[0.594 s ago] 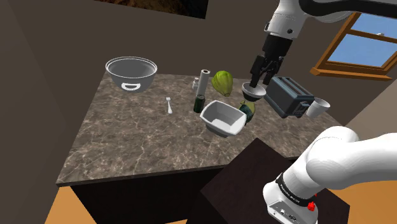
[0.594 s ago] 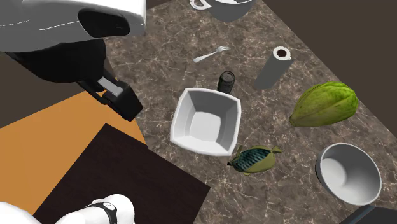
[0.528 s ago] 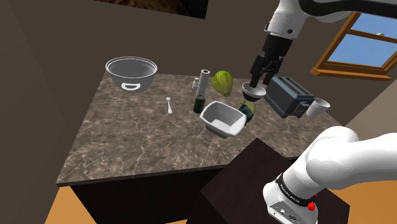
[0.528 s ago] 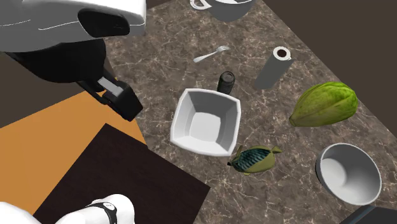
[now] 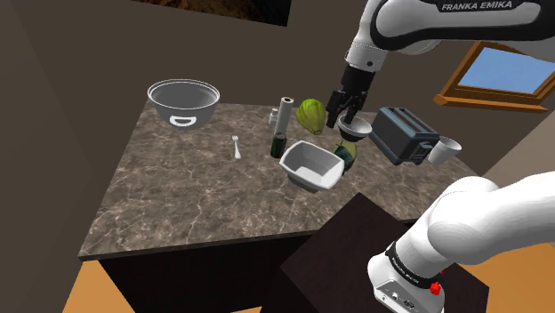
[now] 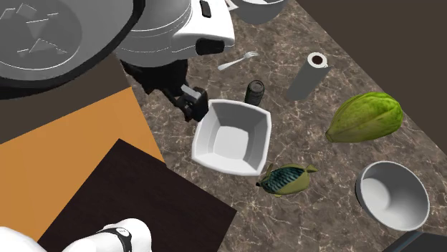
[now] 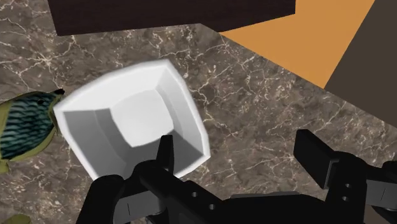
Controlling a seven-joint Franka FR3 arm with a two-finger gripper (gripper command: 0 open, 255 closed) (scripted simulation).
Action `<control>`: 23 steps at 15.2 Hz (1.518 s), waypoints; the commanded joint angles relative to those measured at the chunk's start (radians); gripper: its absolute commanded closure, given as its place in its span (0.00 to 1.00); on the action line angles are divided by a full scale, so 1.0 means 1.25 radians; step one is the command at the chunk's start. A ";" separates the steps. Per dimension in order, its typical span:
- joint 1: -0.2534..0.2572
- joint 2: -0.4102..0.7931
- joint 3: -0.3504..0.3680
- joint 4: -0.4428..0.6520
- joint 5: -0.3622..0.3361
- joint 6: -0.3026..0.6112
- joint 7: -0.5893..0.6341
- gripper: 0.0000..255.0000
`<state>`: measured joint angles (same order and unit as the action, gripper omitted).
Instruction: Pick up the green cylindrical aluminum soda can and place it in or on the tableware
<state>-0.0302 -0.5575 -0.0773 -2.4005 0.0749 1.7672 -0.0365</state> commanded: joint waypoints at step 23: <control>-0.027 0.705 -0.057 0.358 0.104 0.377 -0.213 0.00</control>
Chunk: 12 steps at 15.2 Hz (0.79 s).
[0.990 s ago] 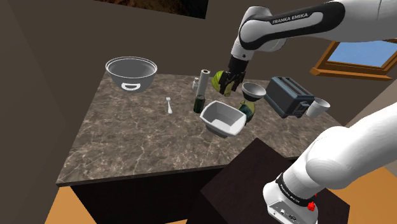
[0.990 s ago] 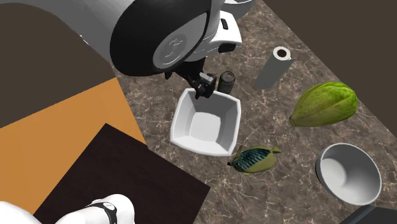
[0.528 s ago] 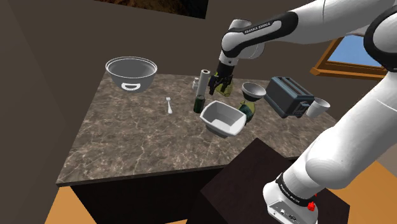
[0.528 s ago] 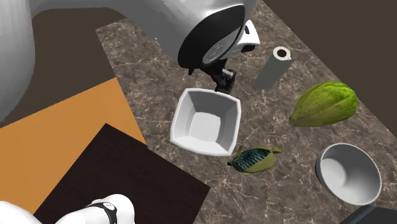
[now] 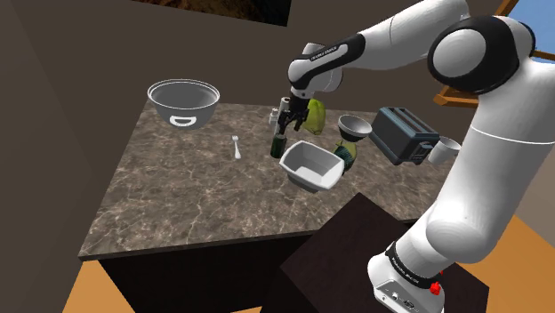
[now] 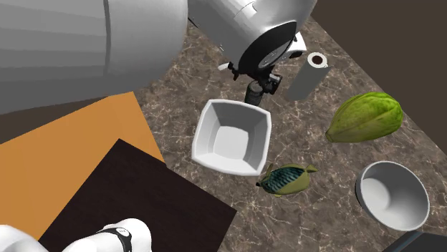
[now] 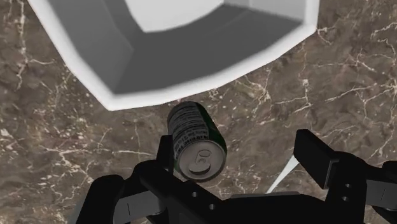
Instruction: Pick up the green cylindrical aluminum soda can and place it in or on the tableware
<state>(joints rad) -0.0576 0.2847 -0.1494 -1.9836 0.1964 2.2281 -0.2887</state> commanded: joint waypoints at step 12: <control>-0.026 0.218 0.020 0.150 0.043 0.075 -0.044 0.00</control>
